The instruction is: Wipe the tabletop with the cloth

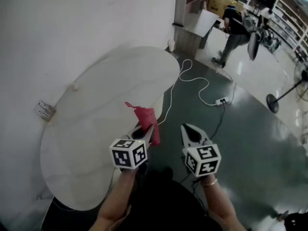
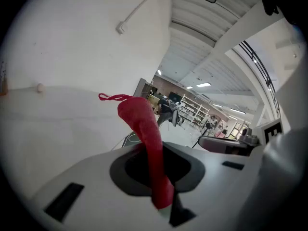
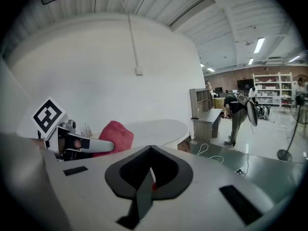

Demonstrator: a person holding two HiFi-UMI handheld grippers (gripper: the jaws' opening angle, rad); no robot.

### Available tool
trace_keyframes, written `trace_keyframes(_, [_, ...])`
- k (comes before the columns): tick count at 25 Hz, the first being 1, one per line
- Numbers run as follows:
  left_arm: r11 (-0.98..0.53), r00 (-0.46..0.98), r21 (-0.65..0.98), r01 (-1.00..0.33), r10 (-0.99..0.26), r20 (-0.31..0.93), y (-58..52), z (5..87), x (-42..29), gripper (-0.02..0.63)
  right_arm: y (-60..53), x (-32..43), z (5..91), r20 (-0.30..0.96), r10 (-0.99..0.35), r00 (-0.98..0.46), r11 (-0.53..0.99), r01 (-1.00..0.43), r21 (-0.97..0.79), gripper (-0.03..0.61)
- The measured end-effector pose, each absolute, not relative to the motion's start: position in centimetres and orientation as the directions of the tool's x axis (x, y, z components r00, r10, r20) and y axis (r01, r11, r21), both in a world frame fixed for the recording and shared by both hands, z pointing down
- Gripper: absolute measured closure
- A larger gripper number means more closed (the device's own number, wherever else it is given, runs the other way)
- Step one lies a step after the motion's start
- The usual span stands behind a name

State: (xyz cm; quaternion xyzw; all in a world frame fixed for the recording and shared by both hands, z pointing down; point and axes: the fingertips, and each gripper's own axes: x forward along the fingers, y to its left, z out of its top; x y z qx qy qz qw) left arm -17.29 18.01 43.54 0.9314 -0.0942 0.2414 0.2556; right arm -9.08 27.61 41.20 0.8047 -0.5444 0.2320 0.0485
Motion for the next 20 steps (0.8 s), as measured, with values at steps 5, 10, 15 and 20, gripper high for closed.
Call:
trace_keyframes(5, [-0.859,0.861,0.419,-0.293,-0.047,0.506,18.4,43.4,-16.6,0.566,28.3,-8.2,41.6,0.427,-0.849,0.312,-0.429,-0.878,-0.211,0.575])
trace_keyframes(10, [-0.859,0.864,0.417,-0.298,-0.057,0.5,18.2,43.1,-15.3,0.566,29.4,-6.3,42.1,0.428,-0.841,0.332,-0.46,-0.854,-0.241,0.575])
trace_keyframes(15, [-0.849,0.873,0.424,-0.316,-0.084,0.481,17.0,42.5,-13.5,0.566,29.7,-4.0,42.3,0.432,-0.843,0.321,-0.461,-0.844,-0.274,0.575])
trace_keyframes(20, [-0.844,0.872,0.438,-0.311,-0.07,0.485,15.3,42.3,-10.9,0.566,28.4,-1.9,42.8,0.445,-0.839,0.313,-0.469,-0.831,-0.3,0.575])
